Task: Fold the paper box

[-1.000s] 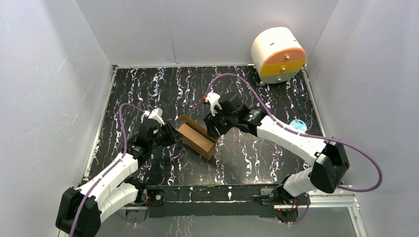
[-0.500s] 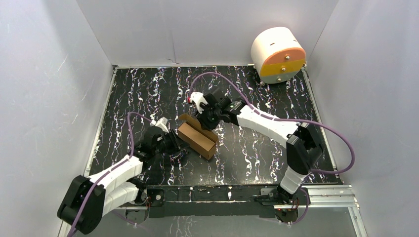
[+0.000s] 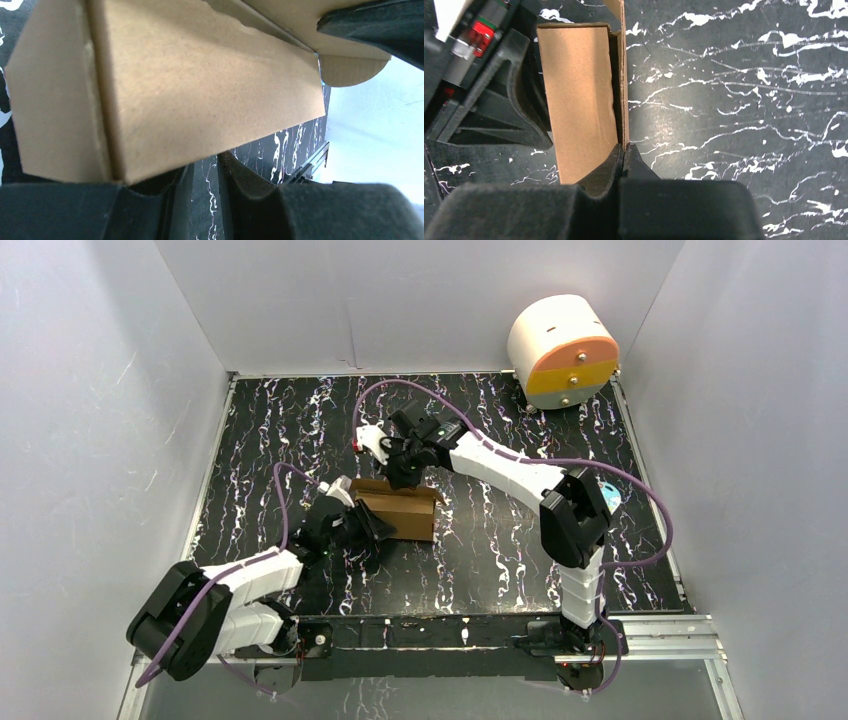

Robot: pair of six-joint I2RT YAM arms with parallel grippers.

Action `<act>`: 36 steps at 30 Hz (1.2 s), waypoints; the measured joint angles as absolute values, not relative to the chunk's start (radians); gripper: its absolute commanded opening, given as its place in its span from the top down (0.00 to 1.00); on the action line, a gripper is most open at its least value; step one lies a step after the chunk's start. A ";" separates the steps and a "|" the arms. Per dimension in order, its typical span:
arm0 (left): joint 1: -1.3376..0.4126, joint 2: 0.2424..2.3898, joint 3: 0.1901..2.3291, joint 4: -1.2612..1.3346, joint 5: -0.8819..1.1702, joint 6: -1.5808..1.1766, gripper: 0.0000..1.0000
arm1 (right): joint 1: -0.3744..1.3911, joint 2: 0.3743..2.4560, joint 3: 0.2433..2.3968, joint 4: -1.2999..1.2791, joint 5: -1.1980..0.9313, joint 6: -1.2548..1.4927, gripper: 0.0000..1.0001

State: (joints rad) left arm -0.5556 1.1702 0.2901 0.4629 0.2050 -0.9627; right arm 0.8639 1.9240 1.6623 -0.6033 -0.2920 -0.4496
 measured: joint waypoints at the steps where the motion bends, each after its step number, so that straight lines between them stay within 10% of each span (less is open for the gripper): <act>1: -0.560 1.180 0.290 0.473 0.196 -0.965 0.77 | 0.864 1.938 1.682 -0.613 -0.299 -0.472 1.00; 22: -0.580 0.954 0.292 0.371 0.090 -0.912 0.63 | 0.867 1.900 1.670 -0.701 -0.305 -0.562 0.42; 36: -0.580 0.811 0.723 -0.302 -0.181 -0.534 0.49 | 0.869 1.508 1.389 -0.627 -0.017 -0.126 0.31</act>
